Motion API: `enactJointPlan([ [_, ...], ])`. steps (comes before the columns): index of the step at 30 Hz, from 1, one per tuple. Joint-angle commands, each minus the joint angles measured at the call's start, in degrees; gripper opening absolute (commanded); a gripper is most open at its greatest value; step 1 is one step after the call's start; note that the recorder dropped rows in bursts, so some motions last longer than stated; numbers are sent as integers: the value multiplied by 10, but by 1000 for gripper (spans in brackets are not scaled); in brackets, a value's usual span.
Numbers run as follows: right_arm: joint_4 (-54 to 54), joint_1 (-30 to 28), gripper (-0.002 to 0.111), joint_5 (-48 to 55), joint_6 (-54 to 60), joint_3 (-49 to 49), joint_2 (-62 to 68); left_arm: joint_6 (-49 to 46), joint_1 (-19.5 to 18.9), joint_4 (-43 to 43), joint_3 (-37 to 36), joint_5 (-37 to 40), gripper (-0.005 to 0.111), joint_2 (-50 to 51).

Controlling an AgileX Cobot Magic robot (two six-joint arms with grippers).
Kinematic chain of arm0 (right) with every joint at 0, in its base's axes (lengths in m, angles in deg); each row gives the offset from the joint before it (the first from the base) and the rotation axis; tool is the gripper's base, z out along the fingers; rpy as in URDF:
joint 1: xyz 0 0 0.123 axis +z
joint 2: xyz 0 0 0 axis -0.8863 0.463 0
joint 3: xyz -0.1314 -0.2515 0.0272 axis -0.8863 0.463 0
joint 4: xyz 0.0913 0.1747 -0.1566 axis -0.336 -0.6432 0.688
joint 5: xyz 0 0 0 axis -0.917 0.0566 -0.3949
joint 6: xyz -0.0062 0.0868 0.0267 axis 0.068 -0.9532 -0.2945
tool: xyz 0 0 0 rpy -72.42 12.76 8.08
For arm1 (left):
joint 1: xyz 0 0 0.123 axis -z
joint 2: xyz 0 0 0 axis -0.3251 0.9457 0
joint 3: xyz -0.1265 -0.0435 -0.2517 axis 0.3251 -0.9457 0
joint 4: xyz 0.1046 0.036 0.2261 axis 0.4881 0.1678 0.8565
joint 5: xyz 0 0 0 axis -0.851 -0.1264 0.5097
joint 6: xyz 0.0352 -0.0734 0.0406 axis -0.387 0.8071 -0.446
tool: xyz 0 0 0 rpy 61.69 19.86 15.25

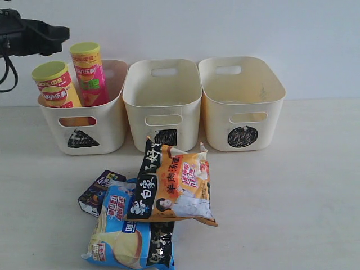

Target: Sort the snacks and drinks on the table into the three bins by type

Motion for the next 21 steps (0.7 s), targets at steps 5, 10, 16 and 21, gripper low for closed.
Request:
enactJointPlan([
  [5,-1,-1,0,-5,0,3,-2,126,1,94,-37,162,4,-83],
  [10,-1,-1,0,-5,0,3,-2,122,1,95,-57,295,4,-141],
  [16,-1,-1,0,-5,0,3,-2,72,1,89,-66,488,4,-186],
  [21,-1,-1,0,-5,0,3,-2,-36,1,19,-84,638,4,-197],
])
